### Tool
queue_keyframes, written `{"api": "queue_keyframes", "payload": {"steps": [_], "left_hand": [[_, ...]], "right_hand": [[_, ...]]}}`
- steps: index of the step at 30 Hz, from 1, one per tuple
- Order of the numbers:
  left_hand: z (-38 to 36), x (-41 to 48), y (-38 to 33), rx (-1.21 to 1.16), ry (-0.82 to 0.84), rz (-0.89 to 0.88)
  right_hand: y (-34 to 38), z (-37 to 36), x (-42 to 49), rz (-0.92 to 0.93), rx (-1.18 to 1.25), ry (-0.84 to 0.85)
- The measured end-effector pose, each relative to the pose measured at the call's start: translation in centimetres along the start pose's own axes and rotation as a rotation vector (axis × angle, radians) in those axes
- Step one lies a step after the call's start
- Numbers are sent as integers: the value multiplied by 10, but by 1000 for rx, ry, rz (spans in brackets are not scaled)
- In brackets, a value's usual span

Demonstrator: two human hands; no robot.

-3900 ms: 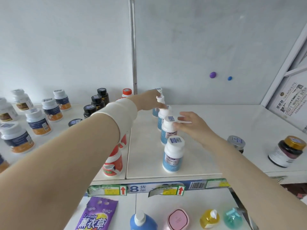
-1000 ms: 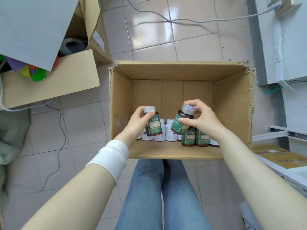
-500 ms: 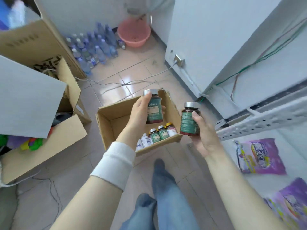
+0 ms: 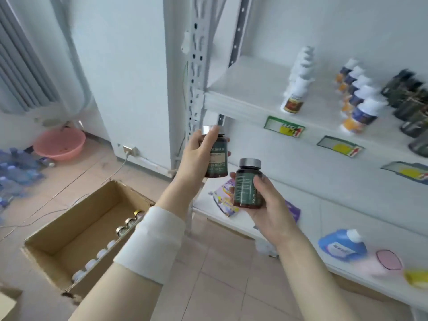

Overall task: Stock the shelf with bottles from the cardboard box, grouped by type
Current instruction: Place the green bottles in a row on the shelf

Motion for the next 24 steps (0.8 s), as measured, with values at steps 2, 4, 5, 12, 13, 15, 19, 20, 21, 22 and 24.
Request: {"api": "queue_keyframes", "payload": {"steps": [2,4,5,12,13,15,19,20,21,22,24], "left_hand": [[-59,-16,-8,-9,53,-39],[-121,-34,-13,-6,102,-79],[-146,-42,-14,-6,119,-90],[-373,-108,-12,19,386,-115],[-401,-115,-12,37,428,-113],[-453,-124,-10,35,509,-104],[-540,-123,-3,59,616,-117],[-560,-119,-2,76,631,-119],[-580,-114,-1,88,652,-127],[-601,-108,0,95,680,-142],[-641,-93,1,96,742,-181]], "right_hand": [[39,35,-39,77,-29,0],[79,75,-80,165,-85,-19],[95,93,-98,194,-117,-37],[216,244,-230,370,-315,-264],[230,262,-241,387,-310,-295],[257,294,-257,427,-263,-332],[303,353,-268,482,-189,-403],[317,366,-269,493,-194,-419],[332,379,-268,505,-201,-429],[348,392,-266,517,-206,-433],[382,416,-261,546,-209,-423]]}}
Point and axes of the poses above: each hand's wrist, its own x-axis towards the middle knuckle, its own z-axis out of the back of the hand, y = z × x, the point moved 4 cm from there along x, towards the middle knuckle, and after that the axes turned 4 degrees about x, right-handed, at the moved point
